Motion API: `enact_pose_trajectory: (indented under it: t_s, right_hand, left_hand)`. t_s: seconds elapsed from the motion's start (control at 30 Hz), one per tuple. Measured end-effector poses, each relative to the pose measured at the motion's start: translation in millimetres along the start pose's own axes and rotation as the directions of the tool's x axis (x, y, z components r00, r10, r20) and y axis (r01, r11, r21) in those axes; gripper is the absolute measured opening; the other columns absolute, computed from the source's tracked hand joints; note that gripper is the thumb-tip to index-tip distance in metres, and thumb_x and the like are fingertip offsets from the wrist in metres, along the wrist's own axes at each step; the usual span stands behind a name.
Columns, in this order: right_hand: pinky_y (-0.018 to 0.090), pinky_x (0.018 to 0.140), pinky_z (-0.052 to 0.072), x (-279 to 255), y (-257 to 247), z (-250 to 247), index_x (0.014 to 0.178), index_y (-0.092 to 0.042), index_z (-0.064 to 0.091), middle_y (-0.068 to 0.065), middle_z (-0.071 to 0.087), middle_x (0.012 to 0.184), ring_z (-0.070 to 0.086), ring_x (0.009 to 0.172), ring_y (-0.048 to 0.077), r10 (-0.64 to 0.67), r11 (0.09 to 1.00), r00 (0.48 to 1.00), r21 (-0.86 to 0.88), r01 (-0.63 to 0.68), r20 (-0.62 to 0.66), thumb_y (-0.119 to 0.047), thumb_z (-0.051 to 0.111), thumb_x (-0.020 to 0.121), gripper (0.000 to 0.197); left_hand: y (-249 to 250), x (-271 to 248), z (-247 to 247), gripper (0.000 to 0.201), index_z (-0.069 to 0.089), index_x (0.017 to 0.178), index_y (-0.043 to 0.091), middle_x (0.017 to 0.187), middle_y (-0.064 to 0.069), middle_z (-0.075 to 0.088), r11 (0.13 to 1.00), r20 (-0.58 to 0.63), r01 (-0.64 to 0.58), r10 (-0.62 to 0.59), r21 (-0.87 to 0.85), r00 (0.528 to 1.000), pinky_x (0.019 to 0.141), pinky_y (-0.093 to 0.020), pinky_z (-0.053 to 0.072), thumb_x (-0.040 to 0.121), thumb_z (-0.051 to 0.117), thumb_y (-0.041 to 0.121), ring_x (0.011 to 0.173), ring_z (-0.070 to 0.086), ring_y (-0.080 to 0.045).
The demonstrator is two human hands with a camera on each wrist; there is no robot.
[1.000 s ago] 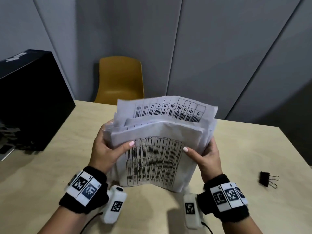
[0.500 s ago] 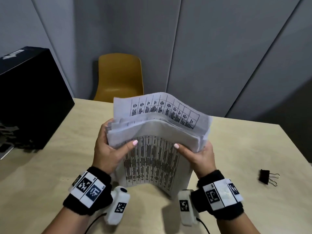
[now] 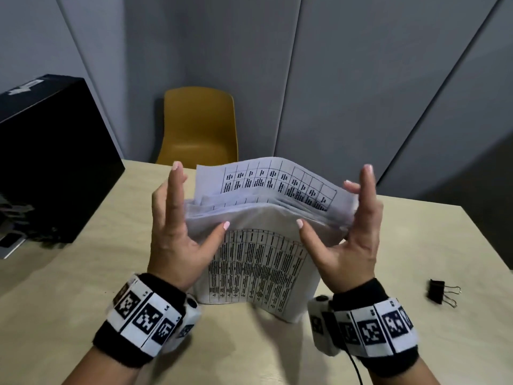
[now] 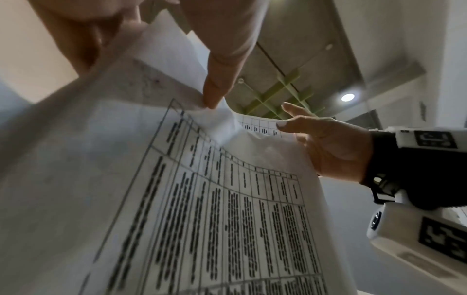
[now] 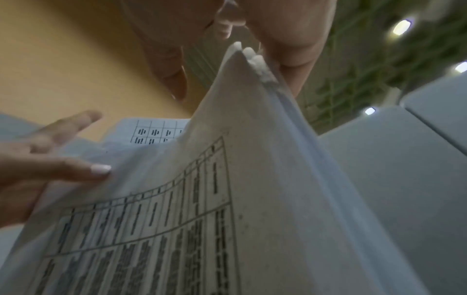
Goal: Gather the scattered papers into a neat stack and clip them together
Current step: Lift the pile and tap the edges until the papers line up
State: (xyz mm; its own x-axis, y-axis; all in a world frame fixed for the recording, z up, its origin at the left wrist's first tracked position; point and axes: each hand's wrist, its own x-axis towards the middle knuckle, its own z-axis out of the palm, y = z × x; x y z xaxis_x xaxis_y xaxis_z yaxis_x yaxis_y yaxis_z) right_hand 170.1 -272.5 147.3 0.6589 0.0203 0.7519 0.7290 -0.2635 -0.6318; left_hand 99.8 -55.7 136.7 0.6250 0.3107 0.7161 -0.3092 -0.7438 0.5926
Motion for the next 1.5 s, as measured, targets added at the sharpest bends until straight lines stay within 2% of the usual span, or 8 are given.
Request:
enact_pose_trajectory:
  t_s: [0.2, 0.5, 0.7, 0.8, 0.9, 1.2, 1.43, 1.5]
  right_hand:
    - [-0.001, 0.09, 0.031, -5, -6, 1, 0.107, -0.01, 0.066, 0.018, 0.046, 0.121, 0.037, 0.108, -0.017, -0.002, 0.974, 0.991, -0.222, 0.032, 0.134, -0.025, 0.072, 0.067, 0.043]
    - [0.013, 0.095, 0.039, -13, -4, -1, 0.115, -0.018, 0.064, 0.014, 0.045, 0.124, 0.054, 0.099, 0.015, -0.009, 0.972, 0.991, -0.234, 0.039, 0.13, -0.025, 0.071, 0.069, 0.047]
    - [0.019, 0.087, 0.05, -23, 24, -10, 0.136, -0.033, 0.031, -0.001, 0.058, 0.12, 0.059, 0.108, 0.007, 0.391, 0.863, 0.889, 0.243, -0.444, 0.236, -0.011, 0.086, 0.056, 0.1]
    - [0.016, 0.066, 0.054, -28, 39, -2, 0.09, -0.02, 0.07, -0.007, 0.075, 0.079, 0.068, 0.074, 0.002, 0.52, 0.712, 0.755, 0.284, -0.642, 0.4, -0.028, 0.091, 0.048, 0.048]
    - [0.016, 0.06, 0.053, -26, 37, 7, 0.075, -0.014, 0.071, -0.01, 0.073, 0.066, 0.066, 0.063, 0.002, 0.528, 0.714, 0.787, 0.336, -0.614, 0.318, 0.004, 0.078, 0.064, 0.023]
    - [0.035, 0.097, 0.048, -28, 38, 1, 0.131, -0.015, 0.039, 0.012, 0.056, 0.128, 0.058, 0.114, 0.019, 0.505, 0.728, 0.793, 0.325, -0.603, 0.34, -0.038, 0.089, 0.046, 0.101]
    - [0.022, 0.076, 0.052, -28, 32, 3, 0.103, -0.027, 0.056, -0.012, 0.071, 0.094, 0.065, 0.088, 0.005, 0.489, 0.755, 0.818, 0.324, -0.571, 0.302, -0.046, 0.086, 0.043, 0.071]
    - [0.018, 0.074, 0.052, -28, 29, 6, 0.104, -0.026, 0.057, -0.011, 0.071, 0.093, 0.065, 0.087, 0.004, 0.447, 0.777, 0.848, 0.346, -0.526, 0.285, -0.035, 0.082, 0.05, 0.06]
  left_hand:
    - [9, 7, -6, 0.061, 0.055, 0.126, 0.017, 0.12, -0.014, 0.051, 0.989, 0.101, -0.083, 0.07, 0.125, 0.992, 0.091, 0.005, 0.03, 0.069, 0.074, 0.021, 0.101, 0.044, 0.006]
    - [1, -3, -13, 0.044, 0.059, 0.12, 0.013, 0.119, -0.013, 0.056, 0.994, 0.064, -0.082, 0.078, 0.078, 0.995, 0.094, -0.005, 0.037, 0.077, 0.063, 0.022, 0.107, 0.048, 0.006]
    - [-24, -16, -11, 0.095, 0.033, 0.136, 0.029, 0.114, 0.005, 0.058, 0.816, 0.169, 0.419, -0.384, -0.397, 0.908, 0.075, -0.011, 0.051, 0.057, 0.083, 0.01, 0.099, 0.061, -0.003]
    - [-36, -22, 2, 0.067, 0.062, 0.108, 0.018, 0.104, -0.005, 0.065, 0.63, 0.38, 0.643, -0.519, -0.435, 0.765, 0.069, -0.013, 0.053, 0.047, 0.088, 0.032, 0.1, 0.063, -0.023]
    - [-30, -19, 14, 0.017, 0.065, 0.077, 0.017, 0.069, 0.008, 0.07, 0.682, 0.245, 0.607, -0.559, -0.408, 0.792, 0.058, -0.006, 0.047, 0.07, 0.076, 0.006, 0.079, 0.066, -0.012]
    - [-17, -13, 14, 0.073, 0.054, 0.115, 0.025, 0.098, 0.015, 0.062, 0.729, 0.264, 0.505, -0.43, -0.463, 0.863, 0.069, -0.006, 0.048, 0.052, 0.087, 0.006, 0.083, 0.059, 0.013]
    - [-18, -9, 11, 0.091, 0.042, 0.127, 0.016, 0.109, 0.006, 0.053, 0.701, 0.333, 0.486, -0.357, -0.522, 0.873, 0.069, -0.006, 0.048, 0.049, 0.082, -0.008, 0.085, 0.06, 0.012]
    - [-23, -10, 11, 0.088, 0.046, 0.121, 0.024, 0.109, 0.005, 0.056, 0.698, 0.325, 0.461, -0.33, -0.548, 0.886, 0.071, -0.01, 0.05, 0.045, 0.088, 0.015, 0.09, 0.062, 0.007]
